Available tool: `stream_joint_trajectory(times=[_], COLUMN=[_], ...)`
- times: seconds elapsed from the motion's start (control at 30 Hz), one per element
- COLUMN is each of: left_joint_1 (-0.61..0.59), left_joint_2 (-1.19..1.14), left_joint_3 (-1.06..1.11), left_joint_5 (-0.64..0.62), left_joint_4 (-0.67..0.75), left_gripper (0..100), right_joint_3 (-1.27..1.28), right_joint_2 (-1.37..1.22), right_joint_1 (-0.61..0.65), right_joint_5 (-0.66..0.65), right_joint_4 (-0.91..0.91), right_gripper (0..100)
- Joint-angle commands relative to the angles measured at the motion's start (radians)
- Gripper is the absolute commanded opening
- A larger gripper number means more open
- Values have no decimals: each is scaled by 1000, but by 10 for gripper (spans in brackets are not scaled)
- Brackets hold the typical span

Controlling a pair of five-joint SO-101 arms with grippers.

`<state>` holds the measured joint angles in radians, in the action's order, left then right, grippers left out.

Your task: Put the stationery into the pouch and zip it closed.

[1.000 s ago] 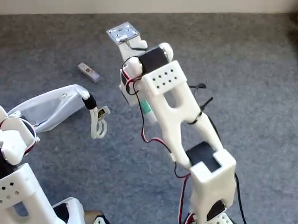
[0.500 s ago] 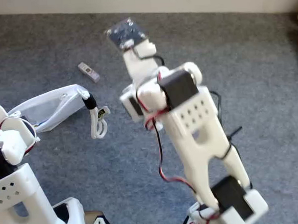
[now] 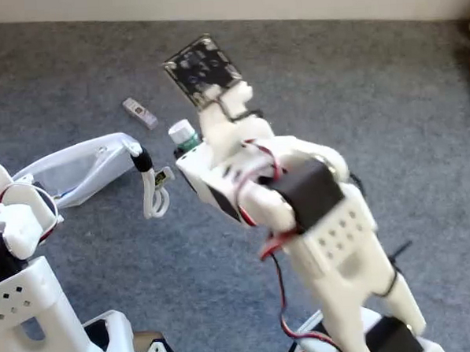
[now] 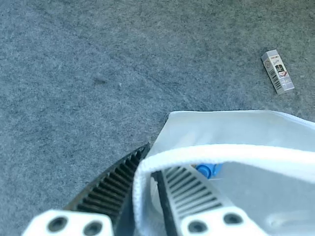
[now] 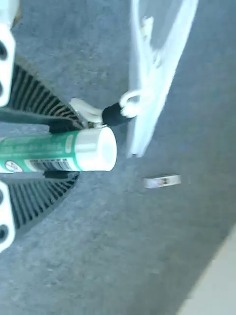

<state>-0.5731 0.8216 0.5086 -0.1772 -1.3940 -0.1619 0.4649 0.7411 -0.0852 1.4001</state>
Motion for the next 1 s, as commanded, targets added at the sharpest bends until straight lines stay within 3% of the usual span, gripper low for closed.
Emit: stream_joint_trajectory(times=[0.0,0.23,0.57,0.97], left_joint_1=[87,154,182,182], left_joint_2=[-18,-18,-18,-18], left_joint_3=[-13,-15,-15,-7], left_joint_5=[-12,-9,-9,-6], left_joint_4=[5,6,5,5], left_gripper=[7,7,7,7], right_joint_3=[33,269,751,1127], right_joint_2=[131,331,605,634], right_joint_1=[10,10,133,269], right_joint_5=[-6,-6,-6,-12], right_joint_4=[-88,-326,-863,-1552], right_gripper=[5,5,5,5])
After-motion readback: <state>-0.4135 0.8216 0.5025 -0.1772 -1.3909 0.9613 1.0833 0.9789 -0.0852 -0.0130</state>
